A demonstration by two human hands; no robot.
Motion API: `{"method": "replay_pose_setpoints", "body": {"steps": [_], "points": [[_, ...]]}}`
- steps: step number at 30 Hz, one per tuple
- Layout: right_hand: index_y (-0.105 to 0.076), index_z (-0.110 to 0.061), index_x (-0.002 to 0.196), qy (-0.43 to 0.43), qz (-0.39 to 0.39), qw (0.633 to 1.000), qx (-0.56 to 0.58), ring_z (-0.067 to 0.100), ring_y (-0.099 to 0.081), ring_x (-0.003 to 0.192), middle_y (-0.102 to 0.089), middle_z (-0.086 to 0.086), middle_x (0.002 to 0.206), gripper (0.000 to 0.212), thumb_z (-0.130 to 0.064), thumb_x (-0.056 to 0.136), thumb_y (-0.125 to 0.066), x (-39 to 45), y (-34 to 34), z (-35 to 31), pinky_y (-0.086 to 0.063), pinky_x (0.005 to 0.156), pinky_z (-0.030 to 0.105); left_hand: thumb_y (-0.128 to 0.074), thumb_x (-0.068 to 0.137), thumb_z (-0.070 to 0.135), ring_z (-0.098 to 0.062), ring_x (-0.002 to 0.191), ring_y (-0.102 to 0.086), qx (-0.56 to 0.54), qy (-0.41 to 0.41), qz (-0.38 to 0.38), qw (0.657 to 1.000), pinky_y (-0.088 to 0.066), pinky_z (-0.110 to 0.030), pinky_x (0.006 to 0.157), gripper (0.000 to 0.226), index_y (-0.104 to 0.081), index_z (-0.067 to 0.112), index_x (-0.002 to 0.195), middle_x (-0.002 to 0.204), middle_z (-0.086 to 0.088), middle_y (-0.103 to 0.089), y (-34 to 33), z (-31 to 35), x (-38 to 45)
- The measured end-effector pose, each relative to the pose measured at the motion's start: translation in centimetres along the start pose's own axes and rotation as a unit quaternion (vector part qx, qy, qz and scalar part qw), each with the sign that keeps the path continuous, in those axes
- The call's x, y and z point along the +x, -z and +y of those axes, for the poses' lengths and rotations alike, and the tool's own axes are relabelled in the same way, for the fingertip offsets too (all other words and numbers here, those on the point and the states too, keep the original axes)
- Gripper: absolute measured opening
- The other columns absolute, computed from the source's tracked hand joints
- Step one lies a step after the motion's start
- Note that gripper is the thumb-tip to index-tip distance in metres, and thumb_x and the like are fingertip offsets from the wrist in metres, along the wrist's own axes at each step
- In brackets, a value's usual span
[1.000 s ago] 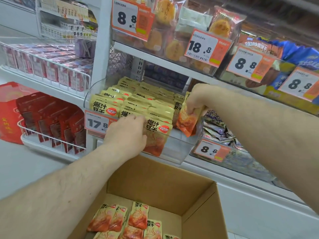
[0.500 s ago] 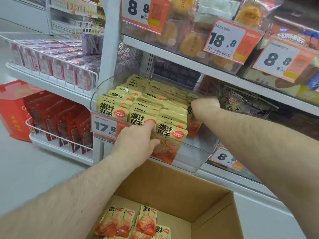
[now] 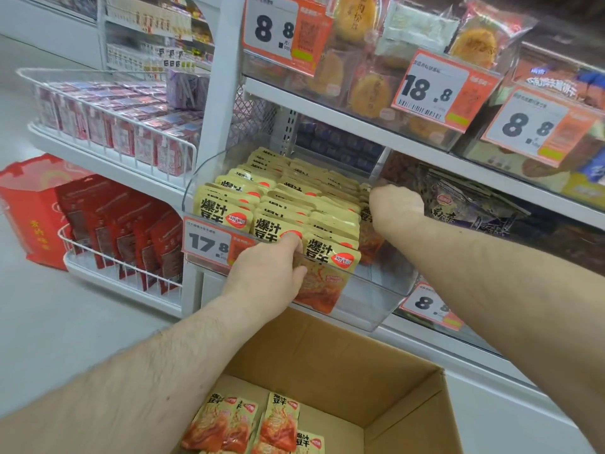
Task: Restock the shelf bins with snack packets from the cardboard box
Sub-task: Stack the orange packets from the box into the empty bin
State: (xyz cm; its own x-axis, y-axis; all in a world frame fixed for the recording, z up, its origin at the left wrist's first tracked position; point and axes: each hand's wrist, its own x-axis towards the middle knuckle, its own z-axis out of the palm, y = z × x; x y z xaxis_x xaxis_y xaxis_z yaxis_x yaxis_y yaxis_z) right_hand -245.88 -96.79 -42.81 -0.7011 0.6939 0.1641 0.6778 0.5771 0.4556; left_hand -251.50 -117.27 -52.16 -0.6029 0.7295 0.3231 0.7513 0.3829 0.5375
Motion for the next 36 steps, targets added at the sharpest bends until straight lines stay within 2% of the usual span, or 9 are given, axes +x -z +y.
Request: {"method": "replay_pose_setpoints", "body": {"steps": [4, 10, 13, 18, 22, 25, 27, 32, 36], "points": [[-0.064, -0.012, 0.112, 0.07, -0.052, 0.995, -0.057, 0.032, -0.061, 0.097, -0.064, 0.009, 0.104, 0.028, -0.007, 0.085, -0.059, -1.2, -0.6, 0.0, -0.047, 0.081, 0.039, -0.058, 0.096, 0.032, -0.02, 0.092, -0.062, -0.025, -0.007, -0.014, 1.0, -0.05, -0.034, 0.076, 0.025, -0.046, 0.027, 0.118, 0.093, 0.005, -0.067, 0.0, -0.1, -0.3], [-0.034, -0.028, 0.148, 0.081, -0.238, 0.92, -0.299, 0.031, -0.029, 0.138, -0.039, 0.005, 0.149, 0.059, -0.036, 0.092, -0.05, -1.1, -2.6, -0.8, -0.022, 0.108, 0.047, -0.062, 0.095, 0.028, -0.019, 0.09, -0.061, -0.059, -0.01, -0.043, 0.997, -0.049, -0.033, 0.074, 0.027, -0.047, 0.026, 0.118, 0.085, 0.008, -0.065, 0.3, -0.4, -0.3], [-0.026, -0.026, 0.153, 0.059, -0.221, 0.931, -0.285, 0.031, -0.023, 0.142, -0.033, 0.005, 0.154, 0.064, -0.039, 0.094, -0.045, -1.3, -2.7, -1.5, -0.022, 0.11, 0.043, -0.061, 0.095, 0.028, -0.018, 0.088, -0.06, -0.06, -0.007, -0.049, 0.997, -0.047, -0.031, 0.071, 0.028, -0.047, 0.026, 0.119, 0.082, 0.01, -0.063, 0.4, -0.2, -0.3], [-0.052, -0.029, 0.134, 0.068, -0.168, 0.965, -0.19, 0.031, -0.035, 0.126, -0.052, 0.003, 0.135, 0.039, -0.037, 0.095, -0.05, -3.0, -1.3, -0.8, -0.027, 0.097, 0.042, -0.062, 0.094, 0.022, -0.013, 0.09, -0.057, -0.062, -0.036, -0.058, 0.996, -0.044, -0.028, 0.073, 0.042, -0.041, 0.026, 0.13, 0.092, 0.012, -0.06, 0.8, 0.1, -1.2], [-0.068, -0.021, 0.102, 0.054, 0.097, 0.994, -0.024, 0.032, -0.05, 0.102, -0.064, 0.008, 0.105, 0.022, -0.024, 0.084, -0.055, -7.1, -0.6, 0.3, -0.031, 0.082, 0.041, -0.063, 0.093, 0.024, -0.011, 0.097, -0.055, -0.062, -0.066, -0.079, 0.993, -0.046, -0.027, 0.08, 0.042, -0.038, 0.029, 0.127, 0.106, 0.013, -0.056, 1.4, 0.3, -2.6], [-0.065, -0.008, 0.074, 0.095, 0.431, 0.876, 0.194, 0.033, -0.053, 0.071, -0.06, 0.01, 0.075, 0.013, -0.011, 0.07, -0.052, -12.2, -1.8, -0.2, -0.037, 0.065, 0.039, -0.063, 0.092, 0.027, -0.01, 0.098, -0.055, -0.036, -0.058, -0.168, 0.983, -0.049, -0.031, 0.085, 0.031, -0.041, 0.03, 0.114, 0.105, 0.013, -0.057, 1.1, -0.1, -3.8], [-0.059, -0.007, 0.066, 0.17, 0.475, 0.815, 0.285, 0.029, -0.048, 0.063, -0.056, 0.009, 0.068, 0.003, -0.007, 0.067, -0.057, -15.8, -3.6, -2.4, -0.034, 0.058, 0.039, -0.065, 0.09, 0.027, -0.011, 0.097, -0.056, 0.009, -0.057, -0.248, 0.967, -0.05, -0.03, 0.084, 0.032, -0.042, 0.03, 0.112, 0.104, 0.014, -0.057, 0.4, -0.6, -4.8], [-0.061, -0.011, 0.064, 0.207, 0.227, 0.859, 0.41, 0.027, -0.056, 0.061, -0.057, 0.004, 0.065, 0.012, -0.015, 0.065, -0.05, -19.9, -13.7, -8.8, -0.047, 0.057, 0.035, -0.067, 0.088, 0.027, -0.015, 0.099, -0.059, 0.094, -0.046, -0.358, 0.928, -0.05, -0.031, 0.086, 0.041, -0.051, 0.019, 0.124, 0.107, 0.008, -0.06, -1.4, -1.5, -6.5], [-0.065, -0.016, 0.081, -0.012, -0.147, 0.887, 0.438, 0.027, -0.063, 0.086, -0.066, 0.003, 0.09, 0.014, -0.014, 0.081, -0.052, -20.6, -22.5, -12.0, -0.048, 0.07, 0.028, -0.065, 0.09, 0.026, -0.015, 0.098, -0.061, 0.093, -0.014, -0.413, 0.906, -0.054, -0.036, 0.088, 0.036, -0.052, 0.021, 0.124, 0.106, 0.009, -0.059, -2.1, -2.6, -7.6]]}}
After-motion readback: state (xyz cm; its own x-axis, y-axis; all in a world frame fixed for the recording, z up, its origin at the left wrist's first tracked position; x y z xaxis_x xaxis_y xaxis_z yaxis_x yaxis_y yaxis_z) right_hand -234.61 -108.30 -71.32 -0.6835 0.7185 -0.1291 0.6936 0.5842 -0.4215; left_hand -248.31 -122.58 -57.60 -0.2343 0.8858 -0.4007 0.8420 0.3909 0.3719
